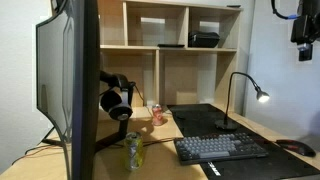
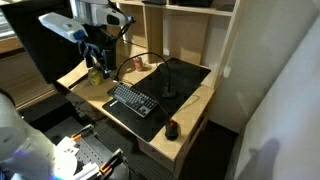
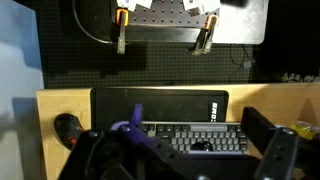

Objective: Turn off the desk lamp

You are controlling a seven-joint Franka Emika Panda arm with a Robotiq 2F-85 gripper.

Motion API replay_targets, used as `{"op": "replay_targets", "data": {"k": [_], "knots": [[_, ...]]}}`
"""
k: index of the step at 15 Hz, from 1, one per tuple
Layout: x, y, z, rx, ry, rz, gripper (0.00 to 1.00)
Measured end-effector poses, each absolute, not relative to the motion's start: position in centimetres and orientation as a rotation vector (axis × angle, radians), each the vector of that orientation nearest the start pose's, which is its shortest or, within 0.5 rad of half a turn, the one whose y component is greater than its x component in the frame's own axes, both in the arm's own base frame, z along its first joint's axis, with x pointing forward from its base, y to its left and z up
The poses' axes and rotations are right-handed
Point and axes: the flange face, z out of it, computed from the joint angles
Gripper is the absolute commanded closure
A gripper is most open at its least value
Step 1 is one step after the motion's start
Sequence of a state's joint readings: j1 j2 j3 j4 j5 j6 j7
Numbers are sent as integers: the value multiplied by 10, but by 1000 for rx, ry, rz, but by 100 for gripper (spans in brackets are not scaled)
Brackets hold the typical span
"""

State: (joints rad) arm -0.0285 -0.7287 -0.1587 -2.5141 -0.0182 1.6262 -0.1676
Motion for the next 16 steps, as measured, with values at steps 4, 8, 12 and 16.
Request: {"op": "replay_targets", "data": {"k": [4, 8, 12, 16], "knots": [[311, -66, 508, -3029, -44, 184, 0], [308, -60, 594, -2995, -34, -139, 0], [290, -37, 655, -3002, -34, -315, 0], [290, -24, 639, -3015, -69, -122, 0]]}}
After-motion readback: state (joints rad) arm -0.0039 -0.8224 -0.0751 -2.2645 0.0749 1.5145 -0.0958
